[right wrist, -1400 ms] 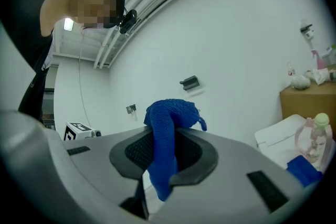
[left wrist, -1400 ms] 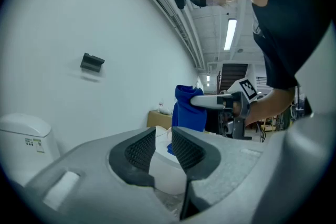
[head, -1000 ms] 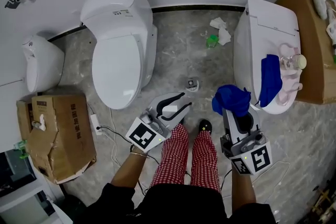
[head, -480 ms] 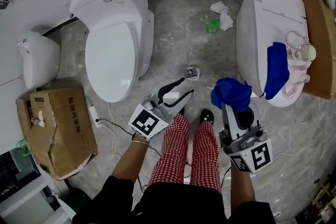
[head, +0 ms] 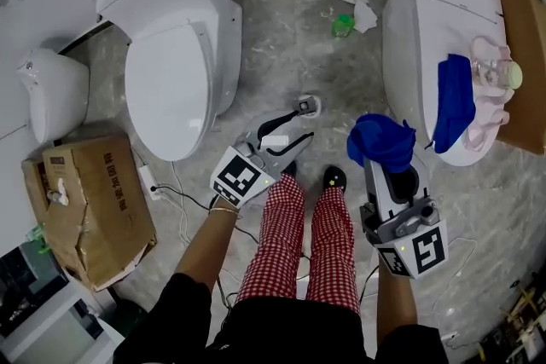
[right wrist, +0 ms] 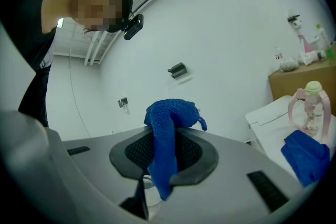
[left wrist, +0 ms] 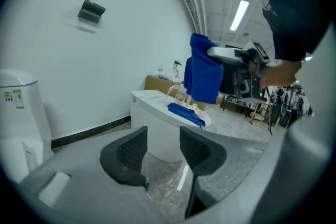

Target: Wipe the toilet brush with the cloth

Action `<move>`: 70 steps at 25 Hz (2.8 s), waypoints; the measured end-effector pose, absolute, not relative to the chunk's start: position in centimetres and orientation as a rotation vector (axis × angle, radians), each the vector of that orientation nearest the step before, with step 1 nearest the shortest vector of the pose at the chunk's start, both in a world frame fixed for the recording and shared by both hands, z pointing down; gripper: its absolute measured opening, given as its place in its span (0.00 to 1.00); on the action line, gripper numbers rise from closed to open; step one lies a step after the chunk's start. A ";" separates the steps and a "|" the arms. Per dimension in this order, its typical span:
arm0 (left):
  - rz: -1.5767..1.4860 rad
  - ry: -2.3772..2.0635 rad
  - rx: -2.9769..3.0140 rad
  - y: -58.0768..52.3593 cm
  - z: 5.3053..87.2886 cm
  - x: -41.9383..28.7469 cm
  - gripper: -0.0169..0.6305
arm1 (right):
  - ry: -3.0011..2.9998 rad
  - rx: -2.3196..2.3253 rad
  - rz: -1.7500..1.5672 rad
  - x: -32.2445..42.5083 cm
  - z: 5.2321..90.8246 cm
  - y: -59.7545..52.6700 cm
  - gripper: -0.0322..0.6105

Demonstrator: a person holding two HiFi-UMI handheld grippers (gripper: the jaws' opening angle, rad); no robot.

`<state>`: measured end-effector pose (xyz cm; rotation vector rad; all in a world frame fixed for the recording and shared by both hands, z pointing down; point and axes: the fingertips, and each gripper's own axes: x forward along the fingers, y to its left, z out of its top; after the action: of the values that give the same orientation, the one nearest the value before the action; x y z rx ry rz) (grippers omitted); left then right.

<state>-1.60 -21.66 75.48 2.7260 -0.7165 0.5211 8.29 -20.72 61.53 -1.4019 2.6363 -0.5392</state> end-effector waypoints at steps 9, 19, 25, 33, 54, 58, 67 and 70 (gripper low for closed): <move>0.666 -0.661 2.695 -22.1 80.5 -1.6 0.32 | 2.624 -1.411 -0.576 8.2 63.3 -21.2 0.18; 0.692 -0.659 2.642 -23.0 84.2 -1.6 0.32 | 2.624 -1.432 -0.614 8.6 64.7 -21.3 0.18; 0.746 -0.642 2.614 -23.5 86.8 -1.9 0.32 | 2.594 -1.423 -0.641 8.1 64.9 -21.8 0.18; 0.821 -0.655 2.581 -24.3 89.9 -2.2 0.34 | 2.582 -1.468 -0.654 8.4 66.1 -22.3 0.18; 0.989 -0.525 2.504 -24.0 95.6 -2.4 0.36 | 2.731 -1.444 -0.559 4.9 72.6 -26.6 0.18; 1.029 -0.503 2.495 -24.3 96.3 -2.3 0.38 | 2.731 -1.447 -0.569 4.9 72.8 -26.8 0.18; 1.181 -0.390 2.421 -23.7 98.5 -1.6 0.38 | 2.734 -1.473 -0.589 6.0 73.6 -26.8 0.18; 1.199 -0.404 2.398 -24.2 99.1 -1.7 0.39 | 2.735 -1.476 -0.595 6.1 73.8 -26.8 0.18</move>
<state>-1.70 -24.16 99.07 2.3981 -0.4040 1.1987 6.13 -26.83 73.77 -1.4759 2.7346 -0.5946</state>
